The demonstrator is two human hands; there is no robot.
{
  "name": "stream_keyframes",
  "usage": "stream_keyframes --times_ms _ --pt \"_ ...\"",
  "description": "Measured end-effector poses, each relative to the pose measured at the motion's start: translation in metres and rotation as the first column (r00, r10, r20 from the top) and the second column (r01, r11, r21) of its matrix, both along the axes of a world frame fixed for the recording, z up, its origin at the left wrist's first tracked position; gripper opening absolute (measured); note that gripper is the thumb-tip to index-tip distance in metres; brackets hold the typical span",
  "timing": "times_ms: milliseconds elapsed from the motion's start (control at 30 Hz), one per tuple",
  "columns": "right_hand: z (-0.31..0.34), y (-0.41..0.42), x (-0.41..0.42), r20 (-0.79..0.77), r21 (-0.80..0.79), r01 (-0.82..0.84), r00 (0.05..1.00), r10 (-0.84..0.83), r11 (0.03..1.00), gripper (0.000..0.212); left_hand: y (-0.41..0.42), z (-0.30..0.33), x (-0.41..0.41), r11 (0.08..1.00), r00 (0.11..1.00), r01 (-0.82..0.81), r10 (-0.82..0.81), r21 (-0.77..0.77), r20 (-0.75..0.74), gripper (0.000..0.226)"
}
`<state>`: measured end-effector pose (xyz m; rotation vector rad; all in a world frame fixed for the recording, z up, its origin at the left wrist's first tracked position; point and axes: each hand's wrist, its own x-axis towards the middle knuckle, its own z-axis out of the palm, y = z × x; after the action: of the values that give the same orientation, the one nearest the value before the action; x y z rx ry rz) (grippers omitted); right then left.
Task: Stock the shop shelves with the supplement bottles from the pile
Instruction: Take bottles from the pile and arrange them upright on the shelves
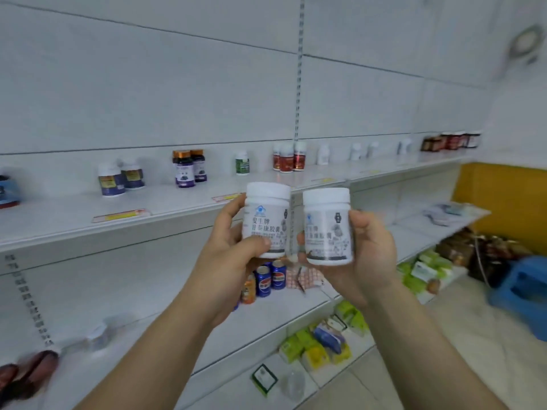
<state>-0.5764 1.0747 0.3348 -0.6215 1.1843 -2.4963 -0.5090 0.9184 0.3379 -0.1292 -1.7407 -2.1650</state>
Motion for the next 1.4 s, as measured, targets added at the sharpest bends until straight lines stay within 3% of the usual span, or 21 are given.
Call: stream_keyframes --times_ms 133,233,433,533,667,800,1000,1167,1400 --pt "0.0 0.059 -0.022 -0.052 0.005 0.097 0.994 -0.097 0.995 0.038 0.053 -0.006 -0.052 0.993 0.995 0.1 -0.1 0.058 -0.011 0.062" --pt "0.0 0.088 -0.049 -0.098 0.028 0.159 0.983 -0.156 0.987 0.068 0.08 -0.009 -0.088 0.98 0.983 0.183 -0.184 0.083 -0.003 0.06" --pt "-0.002 0.113 -0.127 -0.013 0.17 0.374 0.926 -0.378 0.912 0.04 0.106 -0.015 -0.176 0.963 0.967 0.255 -0.256 0.083 0.004 0.059" --pt "0.005 0.106 -0.177 0.024 0.187 0.374 0.923 -0.385 0.908 0.039 0.105 -0.016 -0.227 0.965 0.97 0.241 -0.242 0.104 -0.007 0.059" --pt "0.012 0.082 -0.249 -0.104 0.201 0.346 0.938 -0.331 0.917 0.054 0.088 -0.012 -0.289 0.98 0.984 0.178 -0.176 0.089 -0.027 0.059" --pt "0.02 0.059 -0.324 -0.1 0.213 0.324 0.946 -0.309 0.922 0.023 0.068 -0.002 -0.353 0.987 0.991 0.133 -0.131 0.092 -0.02 0.06" --pt "0.021 0.072 -0.408 -0.144 0.203 0.364 0.929 -0.34 0.909 0.024 0.083 0.006 -0.433 0.989 0.993 0.122 -0.122 0.084 -0.001 0.057" --pt "0.024 0.136 -0.469 -0.134 0.188 0.425 0.904 -0.406 0.885 0.016 0.144 0.007 -0.5 0.986 0.986 0.16 -0.162 0.051 0.027 0.059" --pt "0.021 0.288 -0.565 -0.195 0.223 0.522 0.852 -0.487 0.823 0.009 0.289 0.002 -0.608 0.977 0.976 0.211 -0.213 0.035 0.054 0.061"
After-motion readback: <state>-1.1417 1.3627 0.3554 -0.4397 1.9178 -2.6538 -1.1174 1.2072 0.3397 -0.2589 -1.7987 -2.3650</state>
